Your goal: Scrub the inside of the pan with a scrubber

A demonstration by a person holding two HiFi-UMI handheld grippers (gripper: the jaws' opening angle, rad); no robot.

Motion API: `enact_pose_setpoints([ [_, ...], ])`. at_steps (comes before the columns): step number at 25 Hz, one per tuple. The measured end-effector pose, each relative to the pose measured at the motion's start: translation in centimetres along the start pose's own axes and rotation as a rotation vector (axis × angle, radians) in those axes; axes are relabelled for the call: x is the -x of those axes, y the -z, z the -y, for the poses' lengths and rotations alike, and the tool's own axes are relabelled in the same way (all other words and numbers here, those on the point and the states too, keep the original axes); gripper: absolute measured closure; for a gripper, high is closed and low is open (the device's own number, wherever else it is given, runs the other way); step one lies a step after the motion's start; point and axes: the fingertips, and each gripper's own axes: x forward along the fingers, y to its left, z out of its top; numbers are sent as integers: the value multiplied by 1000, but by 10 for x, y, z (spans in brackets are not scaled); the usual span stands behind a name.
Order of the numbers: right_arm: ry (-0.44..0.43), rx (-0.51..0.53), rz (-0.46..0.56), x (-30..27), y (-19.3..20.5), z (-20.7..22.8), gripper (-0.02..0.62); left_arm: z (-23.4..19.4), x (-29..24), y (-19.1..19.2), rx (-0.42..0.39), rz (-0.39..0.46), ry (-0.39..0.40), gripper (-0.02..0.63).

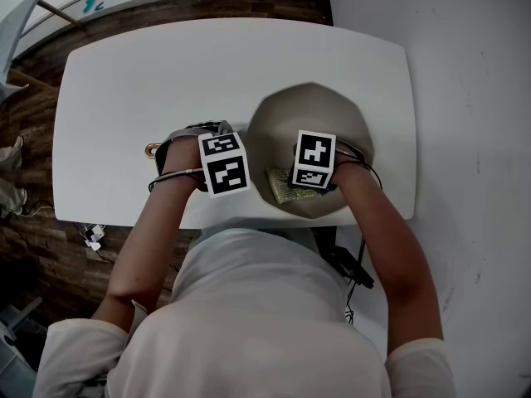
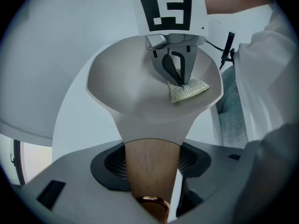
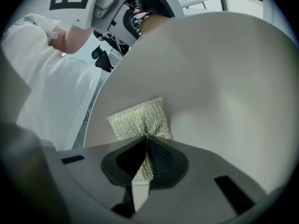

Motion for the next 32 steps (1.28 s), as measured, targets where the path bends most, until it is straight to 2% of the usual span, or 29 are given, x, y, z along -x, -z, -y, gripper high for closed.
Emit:
enact_pose_setpoints([
  [12, 28, 19, -93, 5, 30, 0, 570, 1, 0, 0, 2, 3, 6, 337],
  [32, 157, -25, -210, 21, 69, 26, 569, 1, 0, -1, 2, 4, 6, 337],
])
